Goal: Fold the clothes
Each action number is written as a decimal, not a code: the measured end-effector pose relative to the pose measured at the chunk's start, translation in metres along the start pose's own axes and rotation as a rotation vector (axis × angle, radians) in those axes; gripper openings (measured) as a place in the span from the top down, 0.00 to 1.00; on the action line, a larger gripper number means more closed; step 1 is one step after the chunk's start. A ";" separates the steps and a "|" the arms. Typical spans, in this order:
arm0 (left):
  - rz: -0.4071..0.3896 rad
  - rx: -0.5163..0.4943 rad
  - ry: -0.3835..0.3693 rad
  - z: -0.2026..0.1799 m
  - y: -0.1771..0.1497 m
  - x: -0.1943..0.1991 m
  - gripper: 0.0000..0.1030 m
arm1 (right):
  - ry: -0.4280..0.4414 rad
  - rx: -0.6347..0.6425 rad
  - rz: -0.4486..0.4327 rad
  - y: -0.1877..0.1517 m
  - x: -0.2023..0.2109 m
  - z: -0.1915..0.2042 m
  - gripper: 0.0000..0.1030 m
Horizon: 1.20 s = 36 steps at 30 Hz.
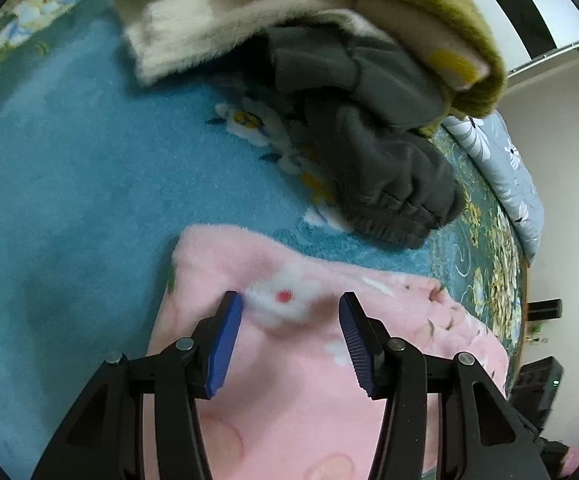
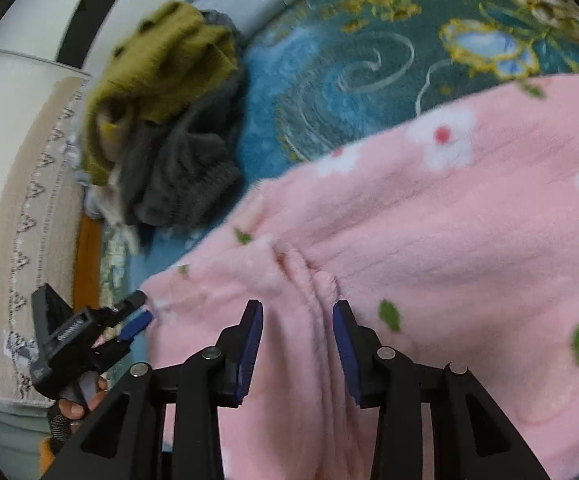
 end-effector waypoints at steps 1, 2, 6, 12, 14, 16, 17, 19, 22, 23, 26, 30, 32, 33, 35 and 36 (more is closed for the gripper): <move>-0.011 -0.001 0.013 -0.003 -0.005 0.007 0.50 | 0.013 0.007 -0.016 0.000 0.011 0.000 0.61; -0.029 -0.013 0.019 -0.010 -0.016 0.015 0.50 | 0.017 0.005 -0.041 -0.002 0.025 -0.005 0.61; -0.014 -0.121 -0.039 -0.059 -0.067 0.021 0.50 | -0.006 -0.051 -0.162 -0.004 0.091 -0.047 0.61; 0.093 -0.344 -0.060 -0.137 -0.155 -0.015 0.50 | -0.027 -0.267 -0.415 -0.003 0.210 -0.140 0.50; 0.120 -0.379 0.008 -0.140 -0.171 -0.032 0.50 | -0.067 -0.335 -0.475 -0.009 0.240 -0.171 0.46; 0.101 -0.422 0.062 -0.141 -0.177 -0.039 0.50 | -0.103 -0.402 -0.505 -0.016 0.256 -0.200 0.40; 0.089 -0.441 0.078 -0.142 -0.177 -0.041 0.49 | -0.108 -0.432 -0.509 -0.018 0.258 -0.211 0.36; 0.080 -0.457 0.101 -0.144 -0.179 -0.042 0.49 | -0.072 -0.506 -0.515 -0.021 0.253 -0.228 0.34; 0.068 -0.479 0.136 -0.146 -0.181 -0.043 0.48 | 0.022 -0.614 -0.519 -0.022 0.238 -0.247 0.34; 0.064 -0.486 0.148 -0.147 -0.182 -0.043 0.48 | 0.046 -0.641 -0.525 -0.020 0.234 -0.251 0.34; 0.052 -0.502 0.175 -0.148 -0.184 -0.044 0.47 | 0.066 -0.688 -0.565 -0.018 0.233 -0.260 0.34; 0.050 -0.493 0.176 -0.146 -0.186 -0.044 0.47 | 0.087 -0.724 -0.582 -0.015 0.231 -0.264 0.35; 0.052 -0.495 0.175 -0.147 -0.187 -0.043 0.47 | 0.100 -0.727 -0.592 -0.015 0.232 -0.262 0.42; 0.051 -0.496 0.175 -0.148 -0.188 -0.043 0.47 | 0.112 -0.730 -0.597 -0.014 0.233 -0.260 0.50; 0.048 -0.501 0.175 -0.148 -0.190 -0.042 0.47 | 0.109 -0.740 -0.606 -0.014 0.235 -0.257 0.59; 0.047 -0.504 0.175 -0.147 -0.192 -0.041 0.47 | 0.100 -0.741 -0.603 -0.014 0.236 -0.255 0.65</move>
Point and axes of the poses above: each gripper's, at about its wrist camera, not at the fingertips, and x roughly against the way its jaws point, z to its left, y to its top, the point moved 7 cm from there along -x, roughly the way its jaws point, and after that the axes turned 6 degrees about y, right-handed, at the moved point
